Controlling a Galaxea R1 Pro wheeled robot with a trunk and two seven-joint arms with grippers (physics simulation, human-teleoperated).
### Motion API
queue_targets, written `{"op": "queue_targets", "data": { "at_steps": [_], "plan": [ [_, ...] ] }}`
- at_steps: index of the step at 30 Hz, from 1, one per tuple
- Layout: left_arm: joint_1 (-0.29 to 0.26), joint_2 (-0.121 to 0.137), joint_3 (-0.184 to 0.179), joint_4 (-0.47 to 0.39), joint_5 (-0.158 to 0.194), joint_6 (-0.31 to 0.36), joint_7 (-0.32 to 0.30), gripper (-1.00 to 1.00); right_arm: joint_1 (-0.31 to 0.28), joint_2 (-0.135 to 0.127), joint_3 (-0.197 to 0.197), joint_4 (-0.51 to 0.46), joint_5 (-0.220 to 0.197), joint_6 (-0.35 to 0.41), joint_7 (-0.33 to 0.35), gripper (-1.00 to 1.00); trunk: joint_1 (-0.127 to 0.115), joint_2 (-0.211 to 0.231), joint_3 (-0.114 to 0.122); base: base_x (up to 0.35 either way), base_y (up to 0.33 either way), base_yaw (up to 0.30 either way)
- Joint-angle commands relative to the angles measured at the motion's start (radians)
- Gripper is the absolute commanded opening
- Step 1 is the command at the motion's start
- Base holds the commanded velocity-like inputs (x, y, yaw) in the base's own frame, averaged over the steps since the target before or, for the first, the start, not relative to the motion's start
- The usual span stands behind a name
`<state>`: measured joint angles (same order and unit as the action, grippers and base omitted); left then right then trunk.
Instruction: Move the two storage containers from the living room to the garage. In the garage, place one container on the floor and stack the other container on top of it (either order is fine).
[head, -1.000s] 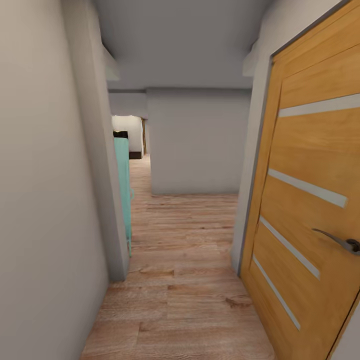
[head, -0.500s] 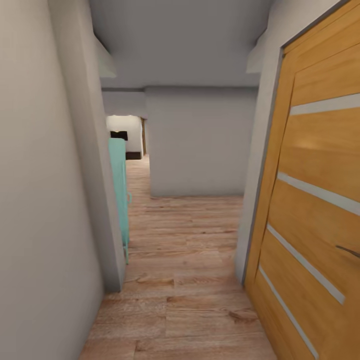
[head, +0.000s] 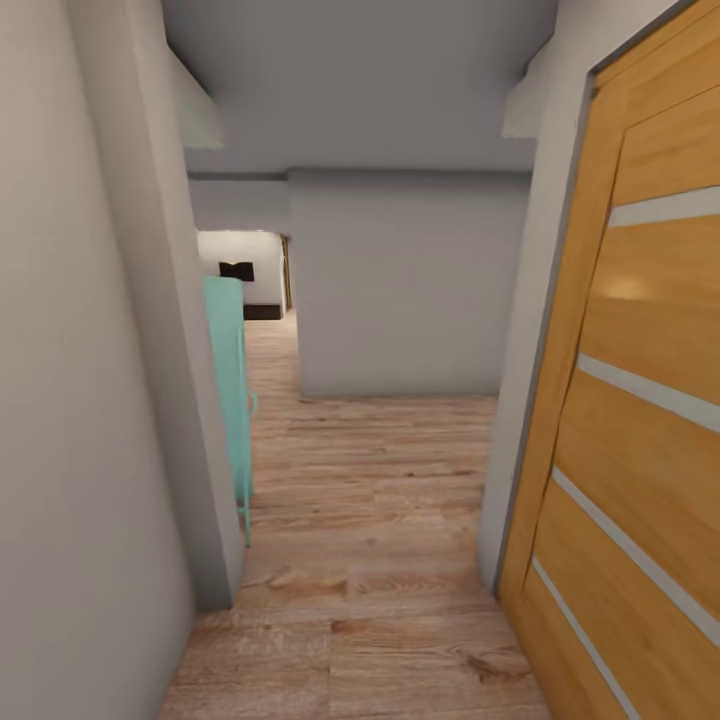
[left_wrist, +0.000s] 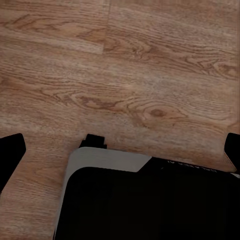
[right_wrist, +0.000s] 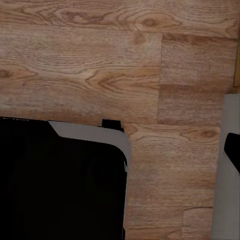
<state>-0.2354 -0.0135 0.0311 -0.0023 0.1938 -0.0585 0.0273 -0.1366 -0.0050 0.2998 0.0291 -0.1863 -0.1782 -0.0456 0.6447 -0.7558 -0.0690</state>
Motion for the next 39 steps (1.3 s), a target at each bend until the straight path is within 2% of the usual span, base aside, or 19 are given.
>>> {"op": "queue_targets", "data": {
  "at_steps": [1,39],
  "plan": [
    [-0.001,0.0,0.003,0.001,0.004,-0.003,0.002,1.0,-0.001,0.0,0.009,0.003,-0.009,-0.006,0.0,1.0,0.001,-0.001,-0.002,0.322,0.0,0.0],
    [-0.001,0.0,0.002,0.001,0.004,-0.003,0.002,1.0,-0.001,0.0,0.009,0.003,-0.011,-0.006,0.0,1.0,0.001,-0.001,-0.002,0.322,0.0,0.0]
  ]
}}
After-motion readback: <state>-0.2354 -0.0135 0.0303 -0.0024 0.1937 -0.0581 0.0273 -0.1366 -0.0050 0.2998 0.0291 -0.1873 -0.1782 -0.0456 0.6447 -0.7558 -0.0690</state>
